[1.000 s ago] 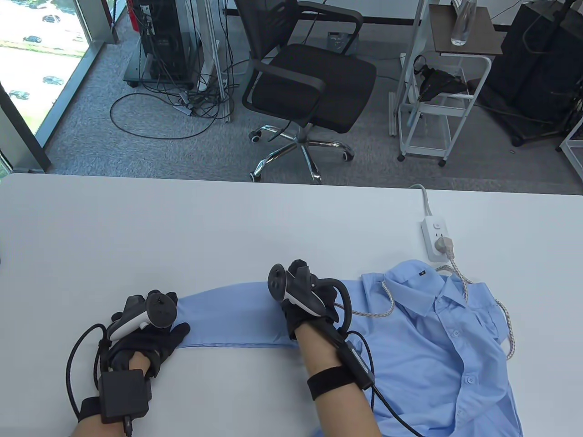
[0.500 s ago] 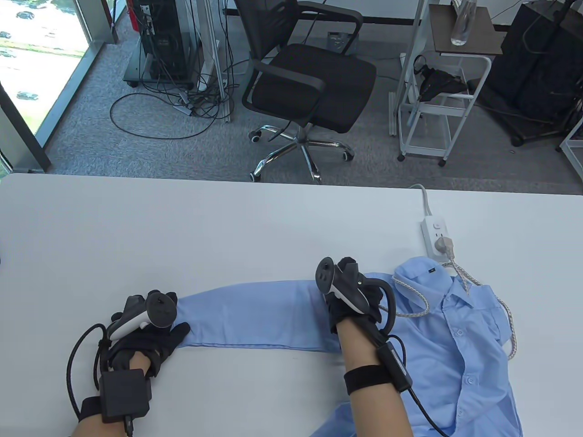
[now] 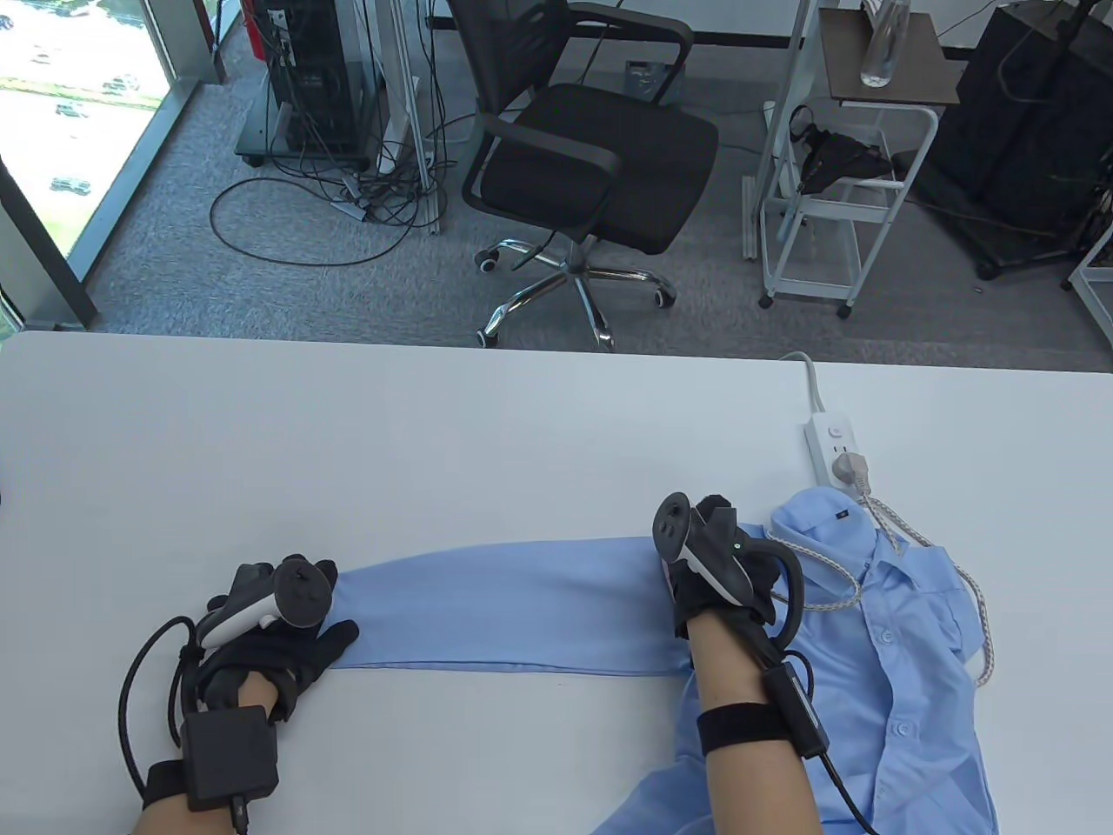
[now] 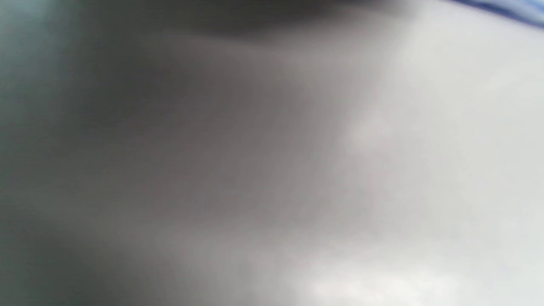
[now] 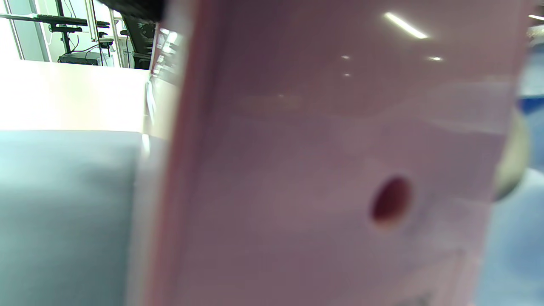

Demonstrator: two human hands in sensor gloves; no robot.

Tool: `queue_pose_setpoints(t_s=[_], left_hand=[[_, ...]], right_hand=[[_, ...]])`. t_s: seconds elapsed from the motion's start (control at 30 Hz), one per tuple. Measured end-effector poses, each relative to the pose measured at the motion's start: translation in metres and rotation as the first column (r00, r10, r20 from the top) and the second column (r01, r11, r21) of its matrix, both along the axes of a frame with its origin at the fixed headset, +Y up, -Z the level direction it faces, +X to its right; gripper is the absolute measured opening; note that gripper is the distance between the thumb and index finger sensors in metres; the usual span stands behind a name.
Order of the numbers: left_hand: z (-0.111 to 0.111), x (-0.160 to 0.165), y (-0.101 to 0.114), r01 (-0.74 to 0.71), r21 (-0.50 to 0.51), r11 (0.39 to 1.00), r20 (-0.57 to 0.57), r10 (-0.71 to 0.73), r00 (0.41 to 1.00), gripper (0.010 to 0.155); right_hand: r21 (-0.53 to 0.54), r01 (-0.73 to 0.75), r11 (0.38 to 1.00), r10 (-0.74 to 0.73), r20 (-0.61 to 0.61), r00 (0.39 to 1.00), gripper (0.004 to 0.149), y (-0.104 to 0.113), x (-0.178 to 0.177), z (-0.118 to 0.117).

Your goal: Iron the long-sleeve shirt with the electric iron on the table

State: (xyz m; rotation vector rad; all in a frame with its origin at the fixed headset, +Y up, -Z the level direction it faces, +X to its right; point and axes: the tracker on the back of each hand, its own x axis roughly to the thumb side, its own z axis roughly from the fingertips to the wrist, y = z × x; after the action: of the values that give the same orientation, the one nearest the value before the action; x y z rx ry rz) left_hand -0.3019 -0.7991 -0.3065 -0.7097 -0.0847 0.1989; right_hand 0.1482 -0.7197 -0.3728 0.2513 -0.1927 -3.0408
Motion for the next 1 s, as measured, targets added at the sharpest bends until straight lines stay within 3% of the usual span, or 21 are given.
queue_pose_setpoints(t_s=[0.13,0.27,0.37,0.43,0.53,0.63,0.7,0.77,0.87,1.0], left_hand=[[0.003,-0.007,0.006,-0.037,0.080,0.996,-0.004,0.037,0.999,0.088],[0.009,-0.025,0.017,-0.013,0.103,0.995,-0.083,0.021,0.996,0.089],[0.010,-0.035,0.012,-0.016,0.070,0.997,-0.128,0.025,0.991,0.089],[0.009,-0.035,0.001,0.012,0.001,1.000,-0.124,-0.012,0.992,0.088],[0.007,-0.030,0.004,0.020,0.007,1.000,-0.142,-0.019,0.990,0.088],[0.007,-0.030,0.004,0.031,-0.013,0.999,-0.135,-0.032,0.990,0.088],[0.007,-0.031,0.004,0.018,-0.017,1.000,-0.139,-0.021,0.990,0.088],[0.007,-0.030,0.004,0.021,-0.019,1.000,-0.136,-0.024,0.990,0.088],[0.007,-0.030,0.005,0.019,-0.015,1.000,-0.135,-0.021,0.991,0.088],[0.007,-0.030,0.005,0.021,-0.015,1.000,-0.132,-0.022,0.991,0.088]], right_hand=[[0.014,-0.021,1.000,0.021,0.001,1.000,0.069,0.000,-0.003,0.002],[-0.004,0.016,1.000,-0.016,-0.004,1.000,0.069,0.002,0.001,0.001],[-0.059,0.091,0.994,-0.094,-0.035,0.995,0.069,0.009,0.003,-0.003],[-0.079,0.092,0.993,-0.095,-0.042,0.995,0.068,0.028,-0.008,-0.002],[0.089,0.101,0.991,-0.081,-0.198,0.977,0.068,0.071,-0.045,0.004],[0.148,0.251,0.956,-0.181,-0.374,0.910,0.068,0.104,-0.093,0.019],[0.153,0.313,0.937,-0.203,-0.489,0.848,0.068,0.111,-0.126,0.031],[0.144,0.324,0.935,-0.180,-0.594,0.784,0.068,0.106,-0.163,0.047],[0.118,0.293,0.949,-0.122,-0.718,0.685,0.068,0.082,-0.216,0.071],[0.032,0.240,0.970,-0.133,-0.758,0.638,0.068,0.044,-0.259,0.086]])
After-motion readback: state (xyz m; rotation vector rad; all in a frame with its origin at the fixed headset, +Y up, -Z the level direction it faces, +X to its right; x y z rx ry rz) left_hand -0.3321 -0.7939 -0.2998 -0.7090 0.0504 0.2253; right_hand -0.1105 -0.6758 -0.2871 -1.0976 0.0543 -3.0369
